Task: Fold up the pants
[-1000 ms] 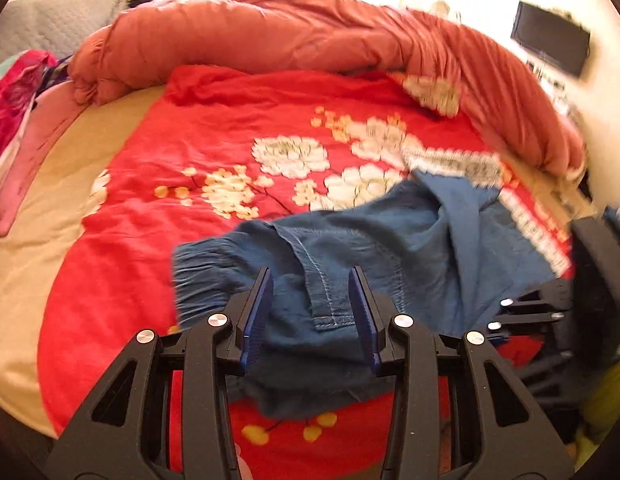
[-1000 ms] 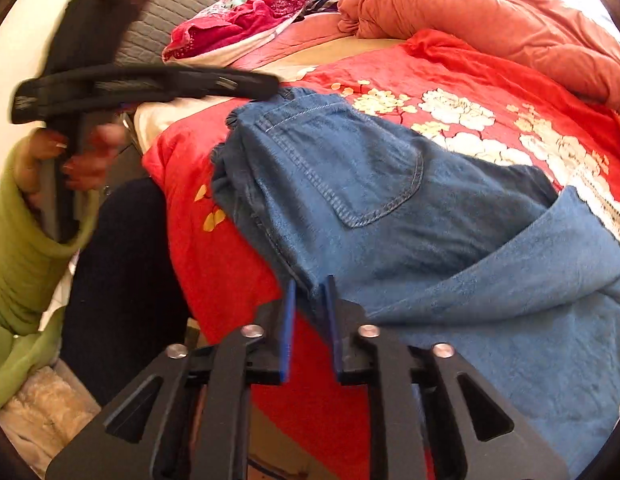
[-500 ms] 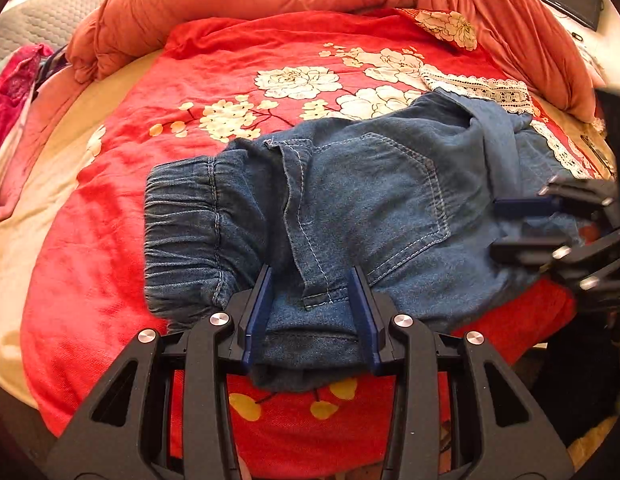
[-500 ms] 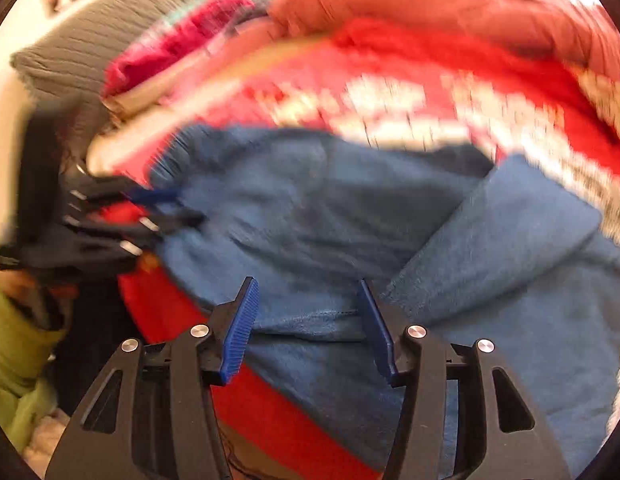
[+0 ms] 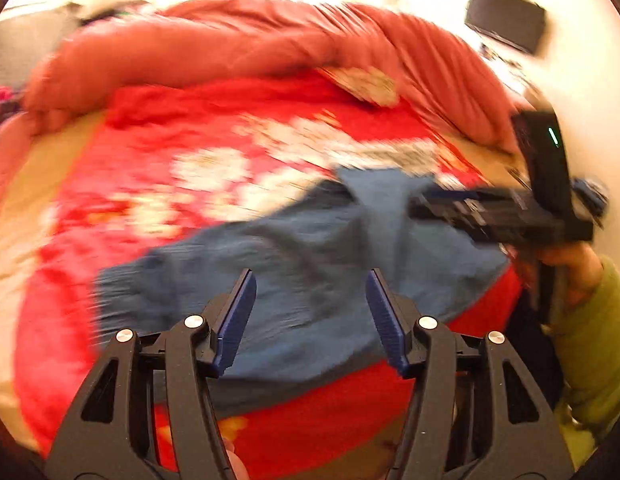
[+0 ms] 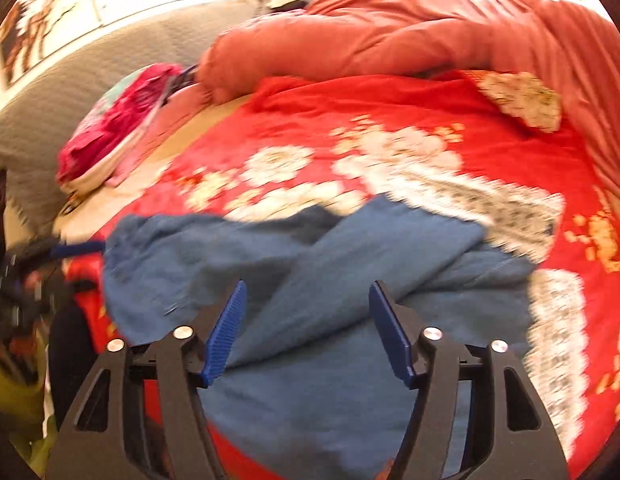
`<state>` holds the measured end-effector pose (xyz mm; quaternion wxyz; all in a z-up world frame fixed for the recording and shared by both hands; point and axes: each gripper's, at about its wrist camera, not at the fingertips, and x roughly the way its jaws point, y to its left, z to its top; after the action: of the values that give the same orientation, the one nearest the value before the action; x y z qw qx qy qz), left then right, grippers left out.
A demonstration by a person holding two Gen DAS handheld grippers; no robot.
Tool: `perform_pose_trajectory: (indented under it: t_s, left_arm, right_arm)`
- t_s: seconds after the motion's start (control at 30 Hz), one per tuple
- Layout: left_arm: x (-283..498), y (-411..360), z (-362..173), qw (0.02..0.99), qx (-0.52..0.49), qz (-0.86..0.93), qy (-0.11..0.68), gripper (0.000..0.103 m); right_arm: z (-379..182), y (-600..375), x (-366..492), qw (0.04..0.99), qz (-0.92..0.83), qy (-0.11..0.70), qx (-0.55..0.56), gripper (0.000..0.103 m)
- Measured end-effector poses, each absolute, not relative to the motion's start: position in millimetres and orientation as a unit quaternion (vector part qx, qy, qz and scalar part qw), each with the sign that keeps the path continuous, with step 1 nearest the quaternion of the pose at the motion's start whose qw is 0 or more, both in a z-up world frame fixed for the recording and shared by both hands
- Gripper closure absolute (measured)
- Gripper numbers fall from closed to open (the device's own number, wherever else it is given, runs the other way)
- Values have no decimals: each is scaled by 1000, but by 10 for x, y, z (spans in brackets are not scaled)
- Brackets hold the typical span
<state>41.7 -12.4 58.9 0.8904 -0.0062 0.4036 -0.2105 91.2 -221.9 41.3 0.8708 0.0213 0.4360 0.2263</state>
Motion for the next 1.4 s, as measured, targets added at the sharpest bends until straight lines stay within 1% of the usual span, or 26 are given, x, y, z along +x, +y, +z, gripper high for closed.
perform_pose_trajectory:
  t_s: [0.07, 0.1, 0.13, 0.17, 0.2, 0.23, 0.27, 0.3, 0.33, 0.4, 0.47, 0.63, 0.73, 0.77, 0.8, 0.83, 0.87, 0.9, 0.93, 1.1, 1.13, 1.27, 1.4]
  left_arm:
    - [565, -347, 455, 869, -13, -241, 433, 54]
    - [683, -496, 339, 849, -20, -260, 459, 54]
    - [745, -556, 268, 839, -25, -270, 471, 54]
    - [813, -631, 177, 830, -27, -271, 488, 55]
    - [899, -714, 85, 821, -26, -266, 504, 56]
    - [947, -759, 33, 818, -26, -265, 509, 56]
    - [1029, -815, -32, 818, -23, -258, 513, 59]
    - [1080, -841, -75, 820, -21, -248, 516, 64]
    - [1134, -866, -120, 822, -21, -242, 516, 67]
    - [1186, -877, -171, 822, -25, -242, 515, 79]
    - [1162, -878, -185, 823, -27, -260, 504, 83]
    - [1078, -870, -207, 822, -24, -292, 489, 84]
    - [1031, -849, -195, 822, -21, -302, 483, 84]
    - [1013, -843, -188, 821, -23, -304, 482, 84]
    - [1014, -826, -192, 821, -26, -307, 482, 84]
    - [1019, -810, -197, 820, -31, -308, 482, 84]
    - [1029, -781, -201, 819, -35, -310, 482, 84]
    - [1032, -757, -197, 818, -39, -311, 482, 84]
    - [1038, -732, -189, 819, -41, -312, 480, 84]
    - [1096, -593, -150, 820, -53, -317, 474, 84]
    - [1093, -576, -137, 821, -53, -318, 471, 84]
    - [1030, -583, -79, 827, -50, -327, 455, 78]
    - [969, -605, -49, 831, -38, -333, 445, 78]
  right_arm:
    - [422, -2274, 1078, 873, 206, 441, 16, 36]
    - [421, -2304, 1158, 875, 197, 442, 15, 33]
    - [416, -2336, 1258, 874, 191, 447, 13, 32]
    - [414, -2356, 1336, 874, 185, 450, 14, 32]
    - [414, -2378, 1406, 873, 177, 454, 13, 29]
    - [399, -2379, 1523, 869, 174, 463, 11, 29]
    - [373, -2376, 1632, 865, 172, 471, 10, 28]
    - [346, -2359, 1729, 862, 169, 478, 7, 28]
    - [311, -2319, 1817, 858, 169, 486, 4, 28]
    - [240, -2243, 1981, 852, 162, 497, 0, 28]
    - [145, -2148, 2164, 844, 156, 513, -3, 28]
    - [-113, -1948, 2572, 835, 104, 539, -35, 28]
    - [-274, -1936, 2781, 831, 67, 551, -32, 28]
    - [-324, -1940, 2830, 830, 55, 553, -35, 30]
    - [-359, -1937, 2858, 830, 52, 554, -39, 43]
    - [-408, -1939, 2880, 831, 50, 551, -50, 64]
    - [-434, -1944, 2883, 833, 52, 548, -62, 70]
    - [-435, -1960, 2877, 835, 59, 544, -64, 84]
    - [-414, -2009, 2855, 839, 67, 538, -59, 91]
    - [-85, -2469, 2569, 864, 91, 494, 25, 93]
    - [25, -2623, 2455, 870, 99, 481, 55, 93]
    - [376, -3160, 1964, 886, 84, 437, 127, 93]
    - [549, -3587, 1470, 893, 56, 410, 179, 93]
